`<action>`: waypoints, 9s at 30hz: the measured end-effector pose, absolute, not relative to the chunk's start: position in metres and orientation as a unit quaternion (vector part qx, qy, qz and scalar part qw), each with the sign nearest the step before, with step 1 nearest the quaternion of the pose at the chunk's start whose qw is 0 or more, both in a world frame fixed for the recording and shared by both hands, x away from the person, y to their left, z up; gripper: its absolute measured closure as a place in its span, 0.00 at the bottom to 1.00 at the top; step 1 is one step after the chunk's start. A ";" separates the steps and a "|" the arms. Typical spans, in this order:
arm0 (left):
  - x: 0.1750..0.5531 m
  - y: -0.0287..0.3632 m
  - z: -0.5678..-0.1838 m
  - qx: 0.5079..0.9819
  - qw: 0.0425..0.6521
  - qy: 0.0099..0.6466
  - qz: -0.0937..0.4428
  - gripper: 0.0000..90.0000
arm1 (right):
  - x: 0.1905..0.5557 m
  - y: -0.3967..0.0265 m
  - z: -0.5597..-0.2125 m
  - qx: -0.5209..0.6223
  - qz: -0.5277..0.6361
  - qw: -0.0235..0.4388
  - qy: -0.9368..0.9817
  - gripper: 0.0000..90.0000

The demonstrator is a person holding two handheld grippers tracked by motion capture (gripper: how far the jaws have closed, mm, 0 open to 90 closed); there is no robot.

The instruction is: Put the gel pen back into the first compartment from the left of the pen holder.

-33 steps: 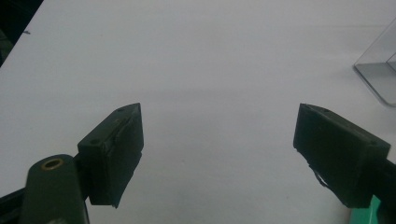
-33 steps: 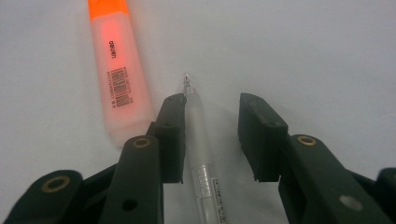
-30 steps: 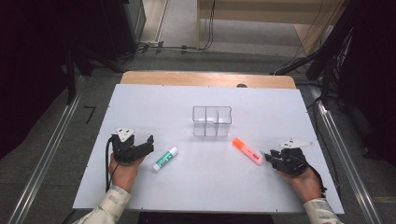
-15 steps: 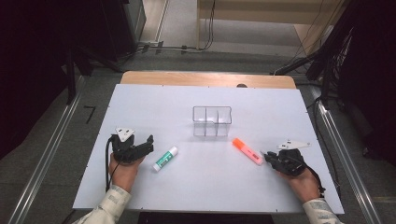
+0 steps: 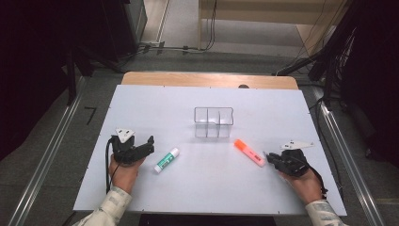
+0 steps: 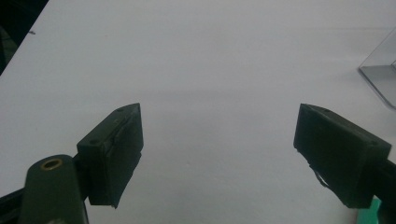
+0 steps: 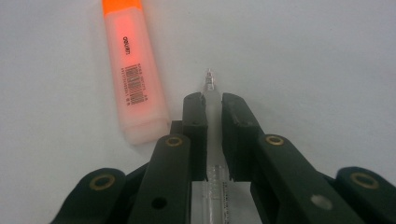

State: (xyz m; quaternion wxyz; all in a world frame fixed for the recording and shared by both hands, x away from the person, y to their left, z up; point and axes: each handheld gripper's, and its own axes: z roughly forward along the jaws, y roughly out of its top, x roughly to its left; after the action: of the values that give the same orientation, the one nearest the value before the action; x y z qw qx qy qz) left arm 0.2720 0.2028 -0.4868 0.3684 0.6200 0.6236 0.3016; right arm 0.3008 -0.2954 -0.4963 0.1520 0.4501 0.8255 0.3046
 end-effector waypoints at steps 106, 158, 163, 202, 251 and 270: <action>0.271 0.205 -0.484 0.618 0.374 0.623 0.300 0.18 | 0.353 -0.173 -0.418 0.375 0.443 0.148 0.801 0.88; 0.271 0.208 -0.484 0.616 0.379 0.623 0.298 0.18 | 0.386 -0.112 -0.399 0.357 0.452 0.138 0.806 0.88; 0.271 0.208 -0.484 0.617 0.379 0.622 0.298 0.18 | 0.391 -0.107 -0.398 0.361 0.452 0.134 0.805 0.88; 0.273 0.207 -0.484 0.619 0.382 0.620 0.294 0.18 | 0.422 -0.079 -0.388 0.371 0.456 0.117 0.800 0.87; 0.274 0.209 -0.484 0.619 0.387 0.618 0.292 0.18 | 0.453 -0.044 -0.392 0.401 0.472 0.099 0.779 0.87; 0.274 0.209 -0.485 0.619 0.387 0.618 0.292 0.18 | 0.452 -0.040 -0.397 0.399 0.470 0.096 0.782 0.87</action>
State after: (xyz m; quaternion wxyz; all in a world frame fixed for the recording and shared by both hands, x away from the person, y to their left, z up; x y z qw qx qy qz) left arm 0.2739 0.2091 -0.4848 0.3872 0.6189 0.6179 0.2919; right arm 0.4520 -0.0402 -0.3971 0.0958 0.3989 0.7817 0.4696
